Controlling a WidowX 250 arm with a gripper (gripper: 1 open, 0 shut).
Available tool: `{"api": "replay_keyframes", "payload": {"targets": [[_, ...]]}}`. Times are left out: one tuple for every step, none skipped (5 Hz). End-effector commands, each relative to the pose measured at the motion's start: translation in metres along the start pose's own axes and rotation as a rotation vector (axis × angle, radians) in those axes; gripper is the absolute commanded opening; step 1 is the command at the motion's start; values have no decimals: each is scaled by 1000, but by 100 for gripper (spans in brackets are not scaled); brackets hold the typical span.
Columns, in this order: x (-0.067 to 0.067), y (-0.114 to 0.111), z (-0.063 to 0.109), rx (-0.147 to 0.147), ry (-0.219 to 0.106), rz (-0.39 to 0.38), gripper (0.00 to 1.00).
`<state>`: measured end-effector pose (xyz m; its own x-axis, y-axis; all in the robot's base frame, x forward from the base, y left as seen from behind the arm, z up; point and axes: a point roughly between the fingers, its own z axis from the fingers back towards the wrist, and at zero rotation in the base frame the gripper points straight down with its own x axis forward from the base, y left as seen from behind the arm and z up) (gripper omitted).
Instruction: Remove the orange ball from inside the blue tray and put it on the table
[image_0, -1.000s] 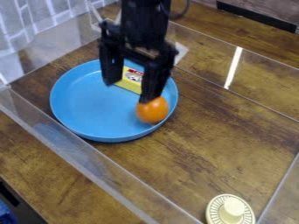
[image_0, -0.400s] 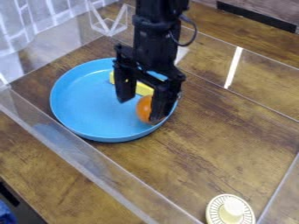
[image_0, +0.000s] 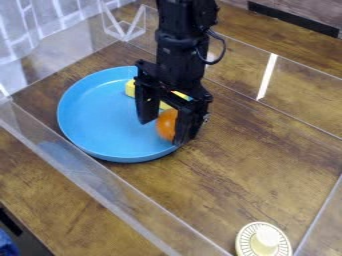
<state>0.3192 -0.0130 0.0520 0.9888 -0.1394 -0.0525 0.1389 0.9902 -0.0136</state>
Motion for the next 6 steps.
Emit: {"api": "replay_keyframes", "payload": {"targets": [[12,5,16,2,-68,4,0],[15,6,18,2,-75,16,0],[21,12,14,-1,-67,35,100],[27,18,12,-4,-59,50,100],[31,22,14,-10,-61,65,100],[33,24,12,-18,-58,74,0]]}}
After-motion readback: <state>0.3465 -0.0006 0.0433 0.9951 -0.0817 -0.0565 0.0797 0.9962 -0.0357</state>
